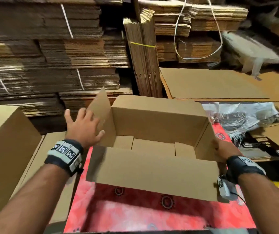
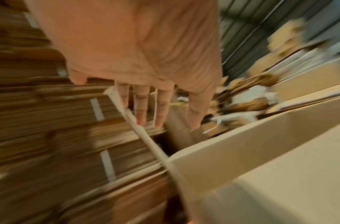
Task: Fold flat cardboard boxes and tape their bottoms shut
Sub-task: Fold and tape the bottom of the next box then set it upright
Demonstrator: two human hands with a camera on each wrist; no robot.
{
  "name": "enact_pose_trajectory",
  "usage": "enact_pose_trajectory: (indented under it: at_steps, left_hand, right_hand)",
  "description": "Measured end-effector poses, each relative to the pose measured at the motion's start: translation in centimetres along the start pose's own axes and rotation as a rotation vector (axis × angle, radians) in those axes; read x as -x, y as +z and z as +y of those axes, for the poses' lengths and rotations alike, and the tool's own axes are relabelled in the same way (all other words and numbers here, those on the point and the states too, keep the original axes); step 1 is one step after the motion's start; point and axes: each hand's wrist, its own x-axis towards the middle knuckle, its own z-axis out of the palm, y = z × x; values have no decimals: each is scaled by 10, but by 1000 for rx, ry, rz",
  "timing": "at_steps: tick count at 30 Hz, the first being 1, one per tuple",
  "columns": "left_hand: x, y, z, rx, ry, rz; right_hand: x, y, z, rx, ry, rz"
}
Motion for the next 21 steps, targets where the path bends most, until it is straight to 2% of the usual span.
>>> enact_pose_trajectory:
  at_steps: [2,3,6,8,11,14,16,18,21]
  left_hand:
    - [3,24,-26,52,-159,-139]
    - [4,36,-34,86,-187,-221]
    - [17,69,-20,285,-57,-456]
    - [22,84,4,446,41,-528]
    - [20,110,25,643,-1,-415]
    - [20,121,33,732,-27,-301]
    - [23,115,35,740,-37,-248]
    - [21,108,33,761,-29,-206]
    - [7,74,16,749,8,-104]
  right_hand:
    - [-12,1,3,-26,-2,-17]
    - [-16,3,1,-52,9,-25]
    - [-15,7,-12,-170,85,-87]
    - [-5,8,-20,-189,65,-92]
    - [22,6,-32,-81,-115,-126]
    - [44,8,-43,46,-307,-241]
    - [51,10,-49,146,-325,-233]
    - [48,6,-51,186,-290,-165]
    - [39,-30,-48,166,-293,-77]
